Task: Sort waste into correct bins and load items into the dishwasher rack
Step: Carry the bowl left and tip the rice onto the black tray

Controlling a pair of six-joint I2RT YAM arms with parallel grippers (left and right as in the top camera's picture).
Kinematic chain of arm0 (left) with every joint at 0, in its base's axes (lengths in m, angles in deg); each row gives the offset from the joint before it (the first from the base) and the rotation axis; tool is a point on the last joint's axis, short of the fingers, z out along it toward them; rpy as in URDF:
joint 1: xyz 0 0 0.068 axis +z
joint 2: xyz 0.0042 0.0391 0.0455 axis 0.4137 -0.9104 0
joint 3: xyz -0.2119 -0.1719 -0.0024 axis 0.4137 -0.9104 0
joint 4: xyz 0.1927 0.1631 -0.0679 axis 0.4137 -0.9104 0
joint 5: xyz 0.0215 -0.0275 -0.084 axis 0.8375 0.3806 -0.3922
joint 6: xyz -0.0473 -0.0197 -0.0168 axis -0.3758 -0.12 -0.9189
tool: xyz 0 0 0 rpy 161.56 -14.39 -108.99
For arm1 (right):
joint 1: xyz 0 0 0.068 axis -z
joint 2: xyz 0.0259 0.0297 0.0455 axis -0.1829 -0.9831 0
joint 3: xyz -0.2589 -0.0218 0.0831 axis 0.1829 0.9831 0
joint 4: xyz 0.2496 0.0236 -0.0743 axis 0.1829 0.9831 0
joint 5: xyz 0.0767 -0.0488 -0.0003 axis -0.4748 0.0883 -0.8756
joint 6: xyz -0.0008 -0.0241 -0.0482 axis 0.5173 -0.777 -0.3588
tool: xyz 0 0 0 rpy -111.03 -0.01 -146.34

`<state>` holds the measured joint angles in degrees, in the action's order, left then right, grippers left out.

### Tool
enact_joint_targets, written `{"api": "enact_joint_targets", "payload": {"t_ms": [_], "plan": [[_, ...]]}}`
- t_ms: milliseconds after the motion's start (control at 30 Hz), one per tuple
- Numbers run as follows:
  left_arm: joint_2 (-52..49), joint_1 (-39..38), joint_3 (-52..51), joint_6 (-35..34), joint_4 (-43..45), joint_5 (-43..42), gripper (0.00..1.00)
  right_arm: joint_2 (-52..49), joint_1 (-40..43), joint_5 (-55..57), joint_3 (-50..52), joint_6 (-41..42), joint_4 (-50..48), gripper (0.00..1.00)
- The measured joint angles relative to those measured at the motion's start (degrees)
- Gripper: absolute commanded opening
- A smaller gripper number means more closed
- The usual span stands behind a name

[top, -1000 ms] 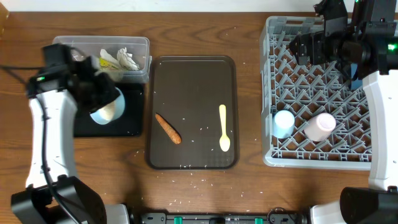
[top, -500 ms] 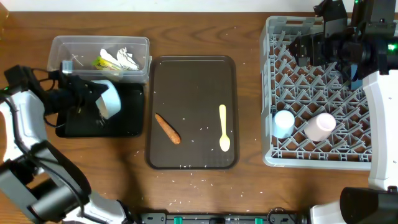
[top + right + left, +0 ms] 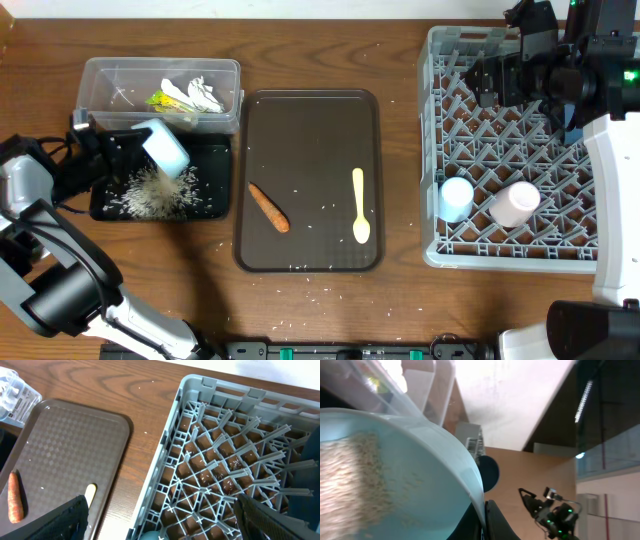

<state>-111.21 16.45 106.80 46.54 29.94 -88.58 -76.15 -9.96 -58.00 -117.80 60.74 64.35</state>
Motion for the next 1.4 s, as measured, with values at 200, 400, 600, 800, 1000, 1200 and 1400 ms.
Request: {"api": "enact_joint_targets", "payload": {"t_ms": [200, 400, 600, 800, 1000, 1200, 1400], "plan": [[0.0, 0.3, 0.0, -0.3, -3.1, -1.8, 0.06, 0.0, 0.0, 0.0, 0.0, 0.0, 0.0, 0.92], [0.0, 0.3, 0.0, -0.5, -5.1, -2.5, 0.06, 0.0, 0.0, 0.0, 0.0, 0.0, 0.0, 0.92], [0.0, 0.3, 0.0, -1.1, -9.6, -2.7, 0.06, 0.0, 0.0, 0.0, 0.0, 0.0, 0.0, 0.93], [0.0, 0.3, 0.0, -1.4, -10.7, -2.7, 0.06, 0.0, 0.0, 0.0, 0.0, 0.0, 0.0, 0.93], [0.0, 0.3, -0.1, -1.7, -9.2, -2.6, 0.07, 0.0, 0.0, 0.0, 0.0, 0.0, 0.1, 0.93], [0.0, 0.2, -0.1, -2.0, -9.9, -2.7, 0.06, 0.0, 0.0, 0.0, 0.0, 0.0, 0.1, 0.93], [0.0, -0.4, -0.1, -1.8, -9.2, -1.1, 0.06, -0.1, 0.0, 0.0, 0.0, 0.0, 0.0, 0.93]]}}
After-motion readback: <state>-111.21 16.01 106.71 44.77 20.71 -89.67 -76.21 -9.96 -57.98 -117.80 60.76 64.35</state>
